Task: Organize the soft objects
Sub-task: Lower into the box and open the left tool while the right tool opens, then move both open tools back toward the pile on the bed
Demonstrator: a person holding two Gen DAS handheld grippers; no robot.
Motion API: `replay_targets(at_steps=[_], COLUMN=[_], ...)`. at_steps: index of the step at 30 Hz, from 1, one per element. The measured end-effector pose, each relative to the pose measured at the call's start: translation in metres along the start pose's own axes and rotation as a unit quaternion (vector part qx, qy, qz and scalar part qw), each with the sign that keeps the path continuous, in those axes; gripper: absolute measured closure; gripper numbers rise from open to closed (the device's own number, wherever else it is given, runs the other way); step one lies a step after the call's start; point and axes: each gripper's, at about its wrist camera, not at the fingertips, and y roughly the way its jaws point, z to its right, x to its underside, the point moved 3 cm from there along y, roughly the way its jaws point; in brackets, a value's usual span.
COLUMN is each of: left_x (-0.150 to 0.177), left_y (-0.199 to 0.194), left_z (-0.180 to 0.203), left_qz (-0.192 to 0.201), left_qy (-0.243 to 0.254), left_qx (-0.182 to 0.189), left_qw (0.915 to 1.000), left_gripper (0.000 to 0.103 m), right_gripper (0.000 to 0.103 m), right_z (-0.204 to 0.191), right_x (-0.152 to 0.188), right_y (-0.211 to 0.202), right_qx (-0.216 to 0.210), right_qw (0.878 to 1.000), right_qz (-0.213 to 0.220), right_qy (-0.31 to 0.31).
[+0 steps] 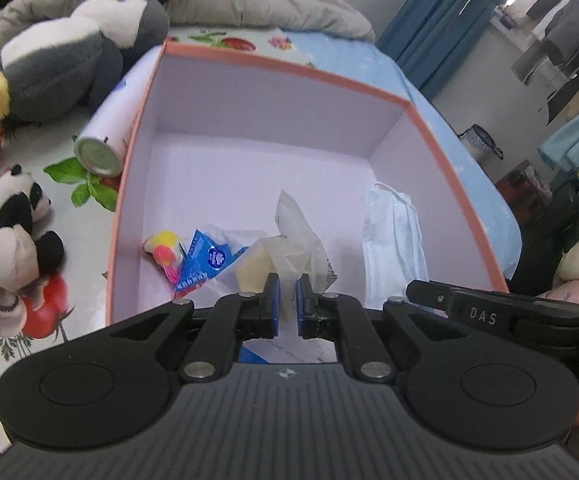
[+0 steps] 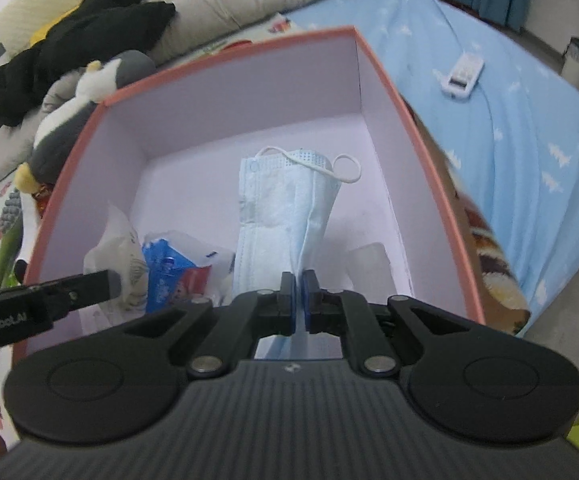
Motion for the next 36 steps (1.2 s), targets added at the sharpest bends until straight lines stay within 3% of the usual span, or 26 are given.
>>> replay_targets(at_steps=[3, 7, 9, 20, 36], left_x=[0.002, 0.002, 0.002, 0.009, 0.066], left_y=[0.007, 0.001, -0.008, -0.099, -0.263], left_z=[-0.003, -0.006, -0.003, 0.015, 0.012], left_qz=[-0.006, 0.001, 0.012, 0.08, 0.189], left_qy=[0.0, -0.002, 0.001, 0.017, 0.013], left_qx=[-0.007, -0.004, -0.003, 0.006, -0.004], left_qw=[1.0, 1.0, 0.9999, 0.9966, 0.9819], left_gripper=[0.093, 0.069, 0.065, 0.065, 0.065], right_gripper=[0.092, 0.067, 0.059, 0.059, 0.059], right_z=[0.004, 0.007, 0.008, -0.009, -0.068], right_x=[0.003, 0.004, 0.003, 0.001, 0.03], right_y=[0.011, 0.018, 0.015, -0.049, -0.18], right_qx=[-0.004, -0.012, -0.016, -0.04, -0.092], right_qw=[1.0, 0.999, 0.999, 0.998, 0.986], right_qz=[-0.012, -0.028, -0.028, 0.032, 0.138], right_qy=[0.009, 0.024, 0.031, 0.026, -0.026])
